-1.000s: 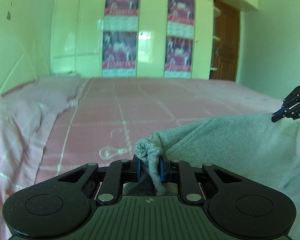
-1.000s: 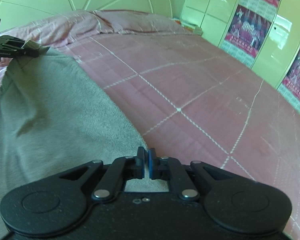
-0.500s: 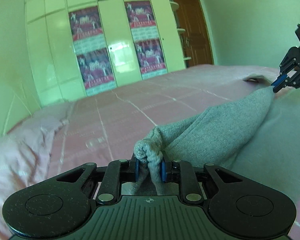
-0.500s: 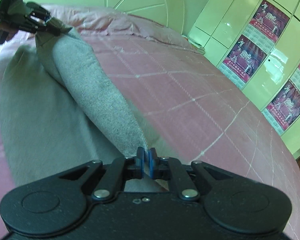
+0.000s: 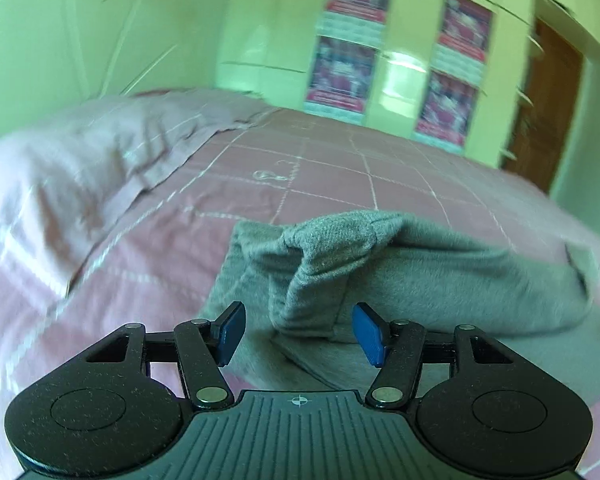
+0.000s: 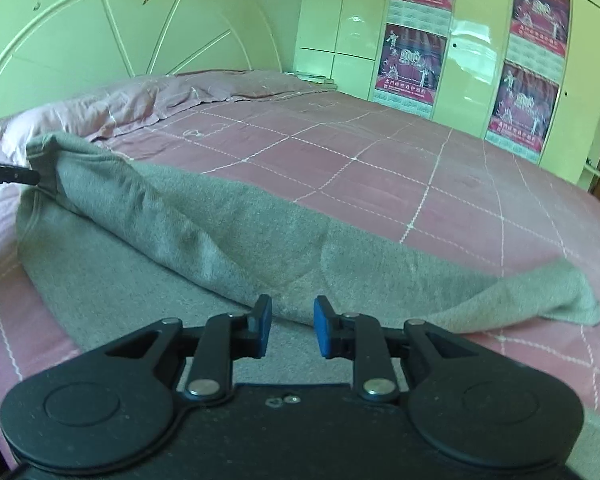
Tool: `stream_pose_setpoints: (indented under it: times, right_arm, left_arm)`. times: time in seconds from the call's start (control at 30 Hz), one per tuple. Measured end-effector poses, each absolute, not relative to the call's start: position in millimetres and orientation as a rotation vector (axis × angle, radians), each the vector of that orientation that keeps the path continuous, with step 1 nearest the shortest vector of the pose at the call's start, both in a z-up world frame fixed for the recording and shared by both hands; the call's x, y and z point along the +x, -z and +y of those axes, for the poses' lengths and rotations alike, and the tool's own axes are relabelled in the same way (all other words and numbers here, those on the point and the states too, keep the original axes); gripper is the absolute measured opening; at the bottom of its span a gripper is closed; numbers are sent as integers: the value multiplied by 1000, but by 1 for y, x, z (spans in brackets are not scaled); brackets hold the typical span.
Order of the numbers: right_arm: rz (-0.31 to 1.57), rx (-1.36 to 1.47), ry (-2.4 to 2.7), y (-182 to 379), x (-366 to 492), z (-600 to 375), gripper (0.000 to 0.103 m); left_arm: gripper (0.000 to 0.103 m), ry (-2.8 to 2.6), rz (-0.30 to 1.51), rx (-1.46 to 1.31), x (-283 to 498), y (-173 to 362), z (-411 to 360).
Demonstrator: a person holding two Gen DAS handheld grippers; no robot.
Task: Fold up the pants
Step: 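Lift the cuffs with both grippers and fold them over toward the waistband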
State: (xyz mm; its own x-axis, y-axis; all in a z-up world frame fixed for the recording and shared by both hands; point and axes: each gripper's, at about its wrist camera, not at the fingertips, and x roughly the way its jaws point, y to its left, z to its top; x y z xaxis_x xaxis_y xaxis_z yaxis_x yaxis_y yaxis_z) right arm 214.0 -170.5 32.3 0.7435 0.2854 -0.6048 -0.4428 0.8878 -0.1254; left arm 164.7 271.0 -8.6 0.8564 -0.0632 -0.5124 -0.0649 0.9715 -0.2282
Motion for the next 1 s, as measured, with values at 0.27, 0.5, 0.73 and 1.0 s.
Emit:
stream_pose_setpoints:
  times: [0.27, 0.5, 0.73, 1.0]
  right_arm:
    - [628, -230, -391, -26, 197, -169, 16]
    - [625, -202, -372, -25, 188, -178, 17]
    - [623, -161, -373, -22, 187, -175, 18]
    - [626, -154, -375, -22, 189, -167, 20]
  left_arm:
    - [60, 39, 490, -579, 167, -4, 250]
    - [61, -67, 556, -869, 214, -1, 254]
    - [62, -250, 559, -931, 222, 14, 252]
    - [90, -414, 553, -1091, 241, 25, 260]
